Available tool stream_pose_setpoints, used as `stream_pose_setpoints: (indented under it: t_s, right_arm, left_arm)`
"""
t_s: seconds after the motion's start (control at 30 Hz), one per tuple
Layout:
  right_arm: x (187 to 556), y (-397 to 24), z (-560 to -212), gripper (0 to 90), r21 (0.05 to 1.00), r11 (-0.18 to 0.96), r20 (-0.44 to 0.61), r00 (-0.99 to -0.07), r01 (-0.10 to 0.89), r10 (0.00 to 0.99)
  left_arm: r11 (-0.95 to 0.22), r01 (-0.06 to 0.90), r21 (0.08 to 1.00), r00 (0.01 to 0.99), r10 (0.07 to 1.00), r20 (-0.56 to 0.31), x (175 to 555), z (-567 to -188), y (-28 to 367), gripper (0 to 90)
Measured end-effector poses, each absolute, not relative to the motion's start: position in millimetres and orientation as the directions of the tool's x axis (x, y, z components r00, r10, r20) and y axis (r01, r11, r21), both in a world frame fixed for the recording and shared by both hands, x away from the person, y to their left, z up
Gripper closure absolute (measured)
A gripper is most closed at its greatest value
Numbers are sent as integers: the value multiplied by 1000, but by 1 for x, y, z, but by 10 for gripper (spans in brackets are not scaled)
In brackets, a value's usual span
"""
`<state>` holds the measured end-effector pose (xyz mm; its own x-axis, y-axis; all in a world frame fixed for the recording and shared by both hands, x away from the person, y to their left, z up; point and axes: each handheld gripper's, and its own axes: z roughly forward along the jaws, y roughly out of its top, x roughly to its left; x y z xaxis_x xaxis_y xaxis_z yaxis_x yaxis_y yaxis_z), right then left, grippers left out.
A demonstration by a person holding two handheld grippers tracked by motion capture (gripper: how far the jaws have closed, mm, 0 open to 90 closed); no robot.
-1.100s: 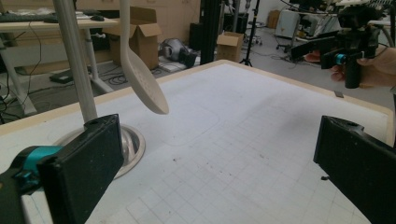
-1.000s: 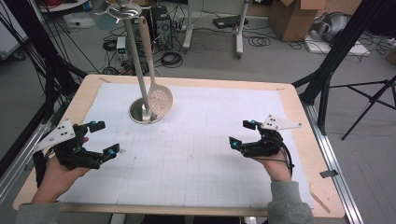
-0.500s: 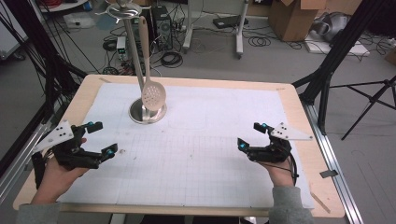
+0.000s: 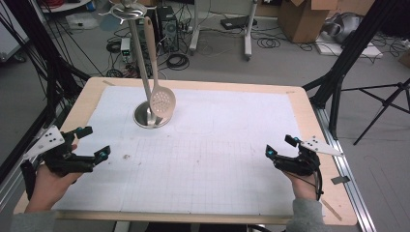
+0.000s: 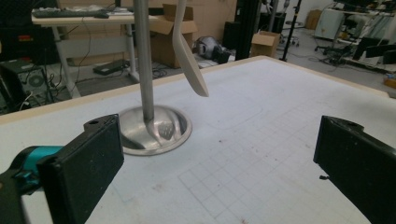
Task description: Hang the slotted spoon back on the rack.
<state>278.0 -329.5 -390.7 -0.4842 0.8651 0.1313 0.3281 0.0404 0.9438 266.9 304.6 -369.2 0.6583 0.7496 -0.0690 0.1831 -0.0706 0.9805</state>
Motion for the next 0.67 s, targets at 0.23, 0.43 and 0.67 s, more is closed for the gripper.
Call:
stream_pose_setpoints:
  t_s: [0.23, 0.43, 0.67]
  right_arm:
    - [274, -343, -398, 99, 942, 13, 151, -456, 336, 877]
    - [274, -349, -402, 99, 939, 5, 157, -444, 343, 882]
    - [275, -358, -401, 99, 942, -25, 175, -427, 335, 887]
  left_arm:
    - [-64, 194, 979, 636, 768, -76, 268, -375, 310, 20]
    - [-50, 207, 977, 606, 791, -87, 269, -380, 318, 20]
    - [-17, 215, 977, 571, 814, -112, 271, -385, 321, 20]
